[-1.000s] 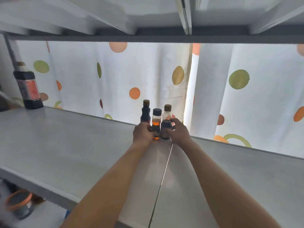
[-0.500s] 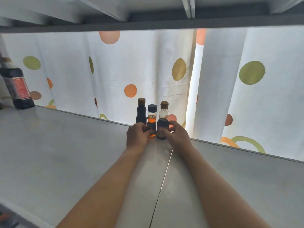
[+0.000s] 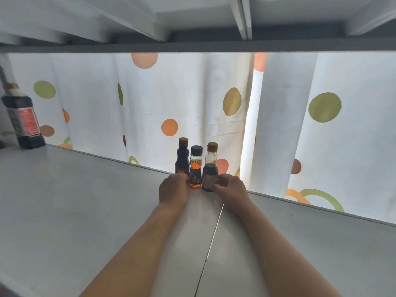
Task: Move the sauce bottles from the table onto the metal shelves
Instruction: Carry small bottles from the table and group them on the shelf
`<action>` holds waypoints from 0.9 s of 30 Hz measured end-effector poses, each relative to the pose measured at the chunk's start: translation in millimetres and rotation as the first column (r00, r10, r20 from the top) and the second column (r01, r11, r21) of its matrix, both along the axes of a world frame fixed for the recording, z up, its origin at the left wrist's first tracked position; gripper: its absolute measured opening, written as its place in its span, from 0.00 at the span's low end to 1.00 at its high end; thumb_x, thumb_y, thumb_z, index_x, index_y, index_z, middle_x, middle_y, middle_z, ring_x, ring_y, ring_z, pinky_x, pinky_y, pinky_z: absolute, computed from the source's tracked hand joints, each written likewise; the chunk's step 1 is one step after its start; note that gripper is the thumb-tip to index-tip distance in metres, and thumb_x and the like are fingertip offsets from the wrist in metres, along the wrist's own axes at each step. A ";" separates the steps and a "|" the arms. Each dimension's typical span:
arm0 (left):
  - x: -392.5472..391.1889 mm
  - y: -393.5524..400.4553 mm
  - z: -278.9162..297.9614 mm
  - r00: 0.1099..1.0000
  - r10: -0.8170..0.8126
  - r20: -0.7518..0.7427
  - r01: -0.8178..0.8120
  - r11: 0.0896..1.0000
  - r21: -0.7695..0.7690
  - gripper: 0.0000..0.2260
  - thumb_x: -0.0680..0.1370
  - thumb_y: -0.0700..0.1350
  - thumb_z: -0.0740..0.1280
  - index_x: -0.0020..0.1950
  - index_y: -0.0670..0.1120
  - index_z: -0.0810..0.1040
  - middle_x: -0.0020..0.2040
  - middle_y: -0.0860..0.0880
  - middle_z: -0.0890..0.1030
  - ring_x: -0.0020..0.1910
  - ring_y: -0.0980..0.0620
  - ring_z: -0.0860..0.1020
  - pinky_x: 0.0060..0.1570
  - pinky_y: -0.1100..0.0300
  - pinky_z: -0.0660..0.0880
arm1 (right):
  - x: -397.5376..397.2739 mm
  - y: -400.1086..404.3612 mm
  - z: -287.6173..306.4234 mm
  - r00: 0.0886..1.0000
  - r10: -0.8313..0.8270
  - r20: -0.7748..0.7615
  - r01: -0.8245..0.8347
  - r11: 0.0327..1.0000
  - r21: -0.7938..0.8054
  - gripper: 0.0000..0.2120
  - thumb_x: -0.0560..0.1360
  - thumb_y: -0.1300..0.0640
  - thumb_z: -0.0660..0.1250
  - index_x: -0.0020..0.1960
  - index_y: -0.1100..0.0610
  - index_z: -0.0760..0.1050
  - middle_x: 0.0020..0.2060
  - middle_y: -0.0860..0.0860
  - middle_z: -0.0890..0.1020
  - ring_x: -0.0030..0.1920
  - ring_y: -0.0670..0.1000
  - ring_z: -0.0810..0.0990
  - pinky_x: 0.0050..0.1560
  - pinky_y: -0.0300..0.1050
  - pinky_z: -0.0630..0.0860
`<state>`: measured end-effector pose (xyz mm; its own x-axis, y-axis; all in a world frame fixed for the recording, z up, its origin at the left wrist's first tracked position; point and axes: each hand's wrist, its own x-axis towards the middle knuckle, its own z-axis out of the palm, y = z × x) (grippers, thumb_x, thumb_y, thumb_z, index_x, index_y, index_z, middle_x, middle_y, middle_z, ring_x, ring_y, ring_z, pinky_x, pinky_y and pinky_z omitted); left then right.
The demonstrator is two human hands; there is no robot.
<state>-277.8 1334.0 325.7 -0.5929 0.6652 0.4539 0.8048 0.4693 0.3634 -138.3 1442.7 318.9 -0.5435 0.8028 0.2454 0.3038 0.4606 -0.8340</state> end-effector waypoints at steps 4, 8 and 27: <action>7.5 -17.1 -1.1 0.991 -0.133 0.014 0.134 0.983 -0.128 0.10 0.79 0.43 0.60 0.50 0.44 0.81 0.50 0.42 0.81 0.49 0.42 0.78 0.43 0.57 0.70 | 11.5 -12.7 1.4 0.994 -0.016 0.104 0.011 0.999 0.052 0.15 0.74 0.53 0.69 0.59 0.51 0.81 0.50 0.48 0.84 0.51 0.50 0.81 0.47 0.40 0.74; 16.3 -48.3 -4.8 0.953 -0.274 0.128 0.299 0.913 -0.276 0.12 0.83 0.46 0.54 0.55 0.43 0.76 0.60 0.41 0.77 0.60 0.41 0.74 0.57 0.52 0.70 | 26.4 -40.1 -0.8 0.909 -0.060 0.414 -0.047 0.969 0.243 0.14 0.80 0.56 0.57 0.59 0.55 0.79 0.58 0.54 0.81 0.61 0.57 0.77 0.58 0.45 0.72; 123.6 -211.8 -9.2 0.971 -0.228 0.077 0.234 0.821 -0.521 0.27 0.83 0.56 0.44 0.80 0.47 0.49 0.80 0.46 0.48 0.79 0.46 0.47 0.76 0.46 0.44 | 120.4 -243.5 0.6 0.649 -0.153 0.745 -0.100 0.954 0.283 0.26 0.84 0.50 0.42 0.81 0.56 0.47 0.80 0.55 0.49 0.80 0.55 0.47 0.77 0.59 0.44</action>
<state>-154.2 1122.2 316.6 -0.3946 0.9188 -0.0063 0.9111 0.3921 0.1268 -17.9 1199.2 319.5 -0.6180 0.7856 -0.0298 0.7802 0.6081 -0.1466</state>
